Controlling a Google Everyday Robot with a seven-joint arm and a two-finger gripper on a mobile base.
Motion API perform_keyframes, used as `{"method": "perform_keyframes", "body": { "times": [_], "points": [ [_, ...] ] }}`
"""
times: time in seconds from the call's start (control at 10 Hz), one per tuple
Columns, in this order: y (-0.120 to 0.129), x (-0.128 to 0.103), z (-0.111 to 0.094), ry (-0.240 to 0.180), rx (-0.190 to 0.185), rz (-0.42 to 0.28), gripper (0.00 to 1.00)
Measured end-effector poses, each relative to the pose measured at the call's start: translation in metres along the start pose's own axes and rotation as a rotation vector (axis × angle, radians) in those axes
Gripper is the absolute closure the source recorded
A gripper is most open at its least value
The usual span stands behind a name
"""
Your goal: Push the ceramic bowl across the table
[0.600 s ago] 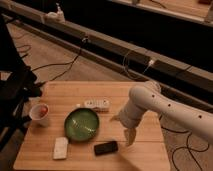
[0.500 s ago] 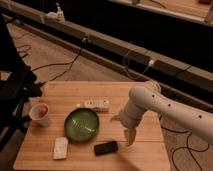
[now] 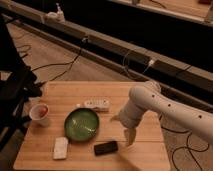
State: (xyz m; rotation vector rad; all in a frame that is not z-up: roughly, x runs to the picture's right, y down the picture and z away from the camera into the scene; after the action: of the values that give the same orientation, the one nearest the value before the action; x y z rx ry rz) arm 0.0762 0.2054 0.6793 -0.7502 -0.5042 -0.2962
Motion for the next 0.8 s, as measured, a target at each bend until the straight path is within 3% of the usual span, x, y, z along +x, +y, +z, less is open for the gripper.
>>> {"method": "perform_keyframes", "body": {
  "times": [0.8],
  "points": [
    [0.0,0.0,0.0,0.0,0.0,0.0,0.21]
  ]
}}
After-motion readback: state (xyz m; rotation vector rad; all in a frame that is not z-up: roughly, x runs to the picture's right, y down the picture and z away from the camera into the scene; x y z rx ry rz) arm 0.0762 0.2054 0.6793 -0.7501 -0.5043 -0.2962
